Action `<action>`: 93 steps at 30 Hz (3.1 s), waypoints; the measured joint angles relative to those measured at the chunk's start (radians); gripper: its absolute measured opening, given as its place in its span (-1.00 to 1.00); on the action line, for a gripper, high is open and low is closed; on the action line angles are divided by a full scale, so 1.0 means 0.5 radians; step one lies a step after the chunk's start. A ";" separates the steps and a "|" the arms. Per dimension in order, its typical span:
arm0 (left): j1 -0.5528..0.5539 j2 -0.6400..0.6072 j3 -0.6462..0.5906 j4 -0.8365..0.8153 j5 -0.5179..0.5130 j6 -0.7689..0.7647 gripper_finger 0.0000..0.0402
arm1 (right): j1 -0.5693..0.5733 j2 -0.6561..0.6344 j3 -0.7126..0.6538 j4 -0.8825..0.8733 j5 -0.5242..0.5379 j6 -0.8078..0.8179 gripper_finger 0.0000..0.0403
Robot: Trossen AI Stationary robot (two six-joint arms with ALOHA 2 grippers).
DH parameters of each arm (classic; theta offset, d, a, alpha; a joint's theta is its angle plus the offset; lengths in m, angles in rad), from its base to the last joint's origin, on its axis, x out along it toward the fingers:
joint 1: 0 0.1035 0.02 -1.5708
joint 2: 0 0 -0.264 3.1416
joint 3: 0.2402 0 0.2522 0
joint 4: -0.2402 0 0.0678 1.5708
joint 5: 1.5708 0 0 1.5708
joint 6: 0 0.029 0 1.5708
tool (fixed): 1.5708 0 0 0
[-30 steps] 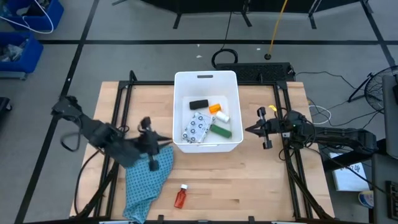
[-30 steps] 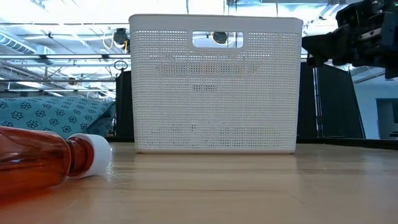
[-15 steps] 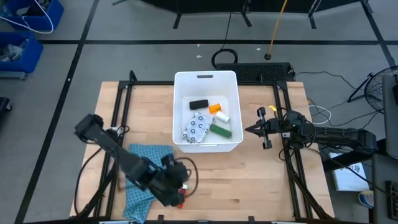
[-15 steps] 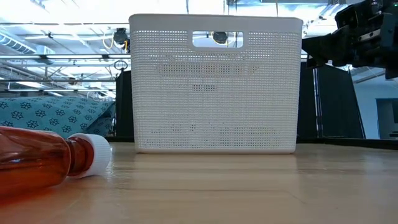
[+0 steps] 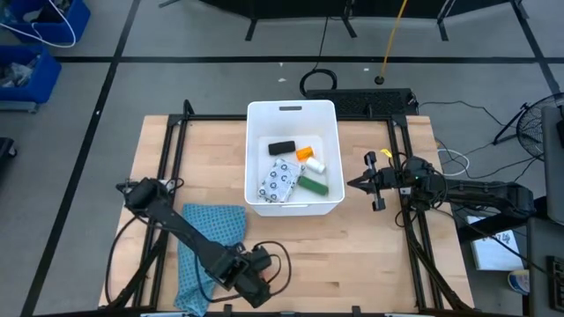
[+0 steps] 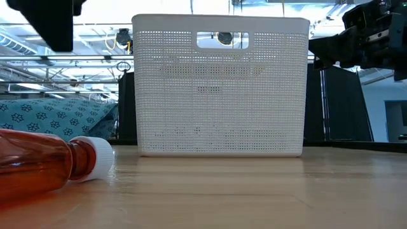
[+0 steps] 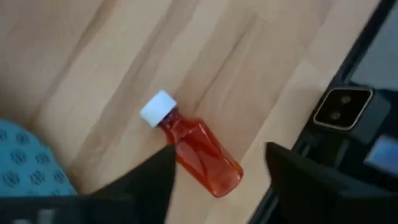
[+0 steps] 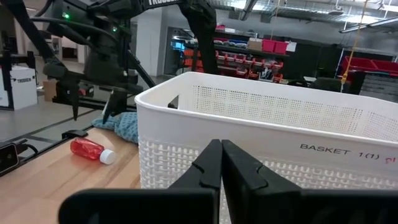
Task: Pick & place medical supplies in basket/bin
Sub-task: Put the red bottle into the white bin
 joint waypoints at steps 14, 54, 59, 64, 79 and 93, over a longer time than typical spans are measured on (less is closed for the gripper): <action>0.107 0.071 -0.012 -0.055 0.221 -0.211 0.84 | 0.000 0.001 -0.001 -0.003 0.001 -0.021 -1.00; 0.136 0.212 -0.385 0.501 0.618 -0.163 0.96 | 0.000 0.027 0.000 -0.048 0.091 0.001 -1.00; 0.137 0.216 -0.388 0.488 0.607 -0.085 0.68 | 0.000 0.026 -0.001 -0.053 0.090 0.001 -1.00; 0.153 0.219 -0.393 0.468 0.633 -0.002 0.16 | 0.000 0.027 -0.001 -0.068 0.090 0.001 -1.00; 0.110 -0.263 -0.296 0.421 0.222 0.289 -0.15 | 0.001 0.043 0.000 -0.066 0.091 -0.012 -1.00; 0.004 -1.347 -0.283 0.397 -1.052 1.492 -0.21 | 0.001 0.047 0.000 -0.064 0.090 0.001 -1.00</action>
